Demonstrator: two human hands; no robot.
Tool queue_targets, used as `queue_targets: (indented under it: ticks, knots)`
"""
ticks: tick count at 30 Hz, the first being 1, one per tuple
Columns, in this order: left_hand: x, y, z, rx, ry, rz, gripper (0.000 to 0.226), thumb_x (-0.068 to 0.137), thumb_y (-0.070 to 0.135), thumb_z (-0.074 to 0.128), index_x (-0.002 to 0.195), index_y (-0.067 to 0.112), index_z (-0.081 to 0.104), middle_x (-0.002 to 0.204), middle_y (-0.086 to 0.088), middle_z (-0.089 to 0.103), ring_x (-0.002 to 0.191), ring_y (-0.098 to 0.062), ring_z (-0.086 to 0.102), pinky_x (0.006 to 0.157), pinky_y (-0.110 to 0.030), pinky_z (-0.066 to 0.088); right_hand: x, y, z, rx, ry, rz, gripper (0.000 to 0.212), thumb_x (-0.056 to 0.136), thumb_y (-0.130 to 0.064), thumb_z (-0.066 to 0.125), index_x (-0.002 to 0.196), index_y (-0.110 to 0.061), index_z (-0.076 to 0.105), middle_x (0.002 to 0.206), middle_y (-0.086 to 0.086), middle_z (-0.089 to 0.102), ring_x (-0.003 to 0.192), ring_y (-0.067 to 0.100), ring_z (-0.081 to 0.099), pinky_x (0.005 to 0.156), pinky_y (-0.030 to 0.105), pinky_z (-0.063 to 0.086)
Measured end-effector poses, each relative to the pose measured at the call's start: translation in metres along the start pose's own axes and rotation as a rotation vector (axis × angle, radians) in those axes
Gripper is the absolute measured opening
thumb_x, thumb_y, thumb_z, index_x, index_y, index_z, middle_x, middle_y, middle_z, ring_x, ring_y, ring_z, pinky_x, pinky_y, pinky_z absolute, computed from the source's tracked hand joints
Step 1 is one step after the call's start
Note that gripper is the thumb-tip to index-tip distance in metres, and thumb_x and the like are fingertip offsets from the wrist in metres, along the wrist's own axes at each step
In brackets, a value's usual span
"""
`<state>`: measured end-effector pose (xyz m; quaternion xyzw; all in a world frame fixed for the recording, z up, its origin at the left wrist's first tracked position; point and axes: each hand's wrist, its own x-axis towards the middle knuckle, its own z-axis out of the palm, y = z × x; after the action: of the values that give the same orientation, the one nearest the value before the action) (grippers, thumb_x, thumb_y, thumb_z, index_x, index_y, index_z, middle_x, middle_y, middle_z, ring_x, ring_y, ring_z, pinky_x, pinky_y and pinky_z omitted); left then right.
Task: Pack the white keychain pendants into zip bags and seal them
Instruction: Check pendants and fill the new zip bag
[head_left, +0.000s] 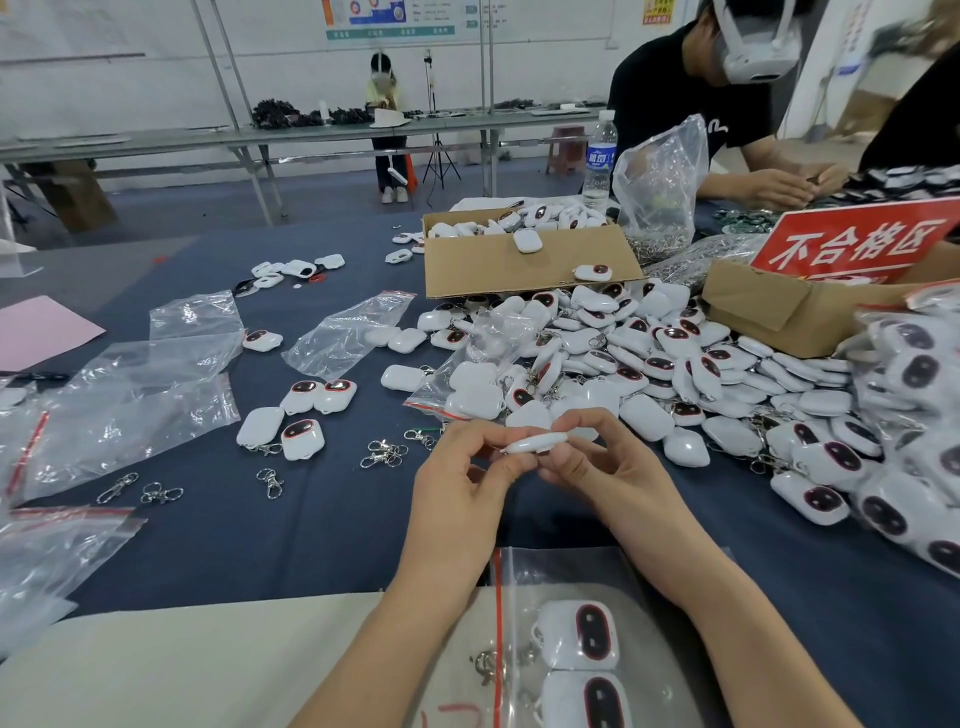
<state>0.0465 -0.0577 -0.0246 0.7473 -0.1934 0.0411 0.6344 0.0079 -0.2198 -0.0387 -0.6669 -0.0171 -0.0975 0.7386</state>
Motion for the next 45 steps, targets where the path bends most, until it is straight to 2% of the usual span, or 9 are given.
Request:
queue_targets:
  ticks: [3, 7, 11, 18, 24, 31, 37, 42, 45]
  knots:
    - [-0.002, 0.001, 0.001, 0.006, -0.036, 0.005, 0.018, 0.09, 0.016, 0.074, 0.104, 0.027, 0.072, 0.107, 0.009, 0.07, 0.099, -0.005, 0.065, 0.083, -0.017, 0.05, -0.001, -0.001, -0.001, 0.001, 0.045, -0.01, 0.04, 0.078, -0.057, 0.079, 0.1, -0.025, 0.068, 0.107, 0.015, 0.075, 0.107, 0.028, 0.069, 0.105, 0.044, 0.051]
    - [0.0, -0.001, 0.001, -0.038, -0.137, -0.165, 0.041, 0.086, 0.047, 0.07, 0.124, 0.033, 0.063, 0.107, 0.008, 0.066, 0.094, -0.007, 0.064, 0.081, -0.015, 0.051, 0.001, 0.001, 0.001, 0.089, 0.021, 0.034, 0.019, 0.087, -0.028, 0.073, 0.103, -0.018, 0.069, 0.124, -0.001, 0.072, 0.116, 0.018, 0.068, 0.097, 0.026, 0.054]
    - [0.005, -0.005, 0.0, 0.078, -0.153, -0.162, 0.03, 0.095, 0.029, 0.069, 0.124, 0.035, 0.066, 0.103, 0.012, 0.073, 0.091, -0.002, 0.066, 0.083, -0.02, 0.053, 0.002, 0.004, 0.005, 0.09, 0.034, 0.091, 0.018, 0.093, -0.001, 0.065, 0.105, -0.014, 0.067, 0.118, -0.001, 0.075, 0.108, 0.018, 0.072, 0.083, 0.019, 0.056]
    - [0.004, -0.005, 0.001, -0.01, -0.061, -0.191, 0.036, 0.097, 0.007, 0.063, 0.096, 0.041, 0.073, 0.08, 0.012, 0.075, 0.067, -0.001, 0.063, 0.068, -0.016, 0.052, 0.004, 0.004, 0.008, 0.132, 0.07, 0.11, 0.03, 0.097, 0.01, 0.053, 0.1, -0.017, 0.068, 0.115, 0.003, 0.076, 0.103, 0.016, 0.072, 0.08, 0.019, 0.055]
    - [0.007, -0.007, 0.001, -0.061, 0.007, -0.167, 0.045, 0.093, 0.005, 0.067, 0.085, 0.049, 0.076, 0.091, 0.009, 0.077, 0.083, -0.022, 0.07, 0.084, -0.028, 0.057, 0.005, 0.002, 0.012, 0.051, 0.152, 0.07, 0.036, 0.096, 0.004, 0.059, 0.097, -0.027, 0.079, 0.101, 0.004, 0.078, 0.096, 0.015, 0.074, 0.075, 0.016, 0.055]
    - [0.005, -0.007, 0.002, 0.061, 0.056, -0.061, 0.018, 0.098, 0.024, 0.064, 0.106, 0.039, 0.069, 0.099, 0.018, 0.073, 0.089, 0.001, 0.065, 0.079, -0.015, 0.047, 0.005, -0.002, 0.017, 0.146, 0.207, 0.139, 0.022, 0.093, -0.012, 0.069, 0.096, -0.031, 0.08, 0.083, -0.002, 0.077, 0.08, 0.014, 0.075, 0.073, 0.02, 0.058]
    - [0.0, -0.001, 0.002, 0.062, -0.055, 0.036, 0.03, 0.098, 0.015, 0.065, 0.118, 0.037, 0.063, 0.123, 0.017, 0.065, 0.113, 0.003, 0.06, 0.094, -0.011, 0.044, 0.005, -0.003, 0.015, 0.245, 0.217, 0.143, 0.018, 0.089, -0.026, 0.074, 0.106, -0.03, 0.078, 0.094, 0.01, 0.078, 0.088, 0.02, 0.076, 0.079, 0.023, 0.059]
    - [0.0, -0.001, 0.0, 0.02, -0.015, -0.021, 0.016, 0.098, 0.022, 0.064, 0.111, 0.029, 0.072, 0.103, 0.015, 0.074, 0.097, 0.0, 0.066, 0.083, -0.012, 0.047, 0.002, -0.003, 0.014, 0.21, 0.117, 0.068, 0.032, 0.079, -0.033, 0.075, 0.111, -0.031, 0.077, 0.116, -0.002, 0.075, 0.101, 0.019, 0.074, 0.082, 0.019, 0.057]
    - [0.0, 0.0, -0.001, -0.04, -0.027, -0.017, 0.015, 0.099, 0.024, 0.062, 0.105, 0.02, 0.074, 0.095, 0.01, 0.075, 0.09, -0.005, 0.068, 0.08, -0.015, 0.049, 0.001, -0.005, 0.017, 0.125, 0.087, 0.02, 0.023, 0.085, -0.031, 0.069, 0.105, -0.025, 0.079, 0.105, 0.005, 0.078, 0.094, 0.017, 0.075, 0.079, 0.019, 0.057]
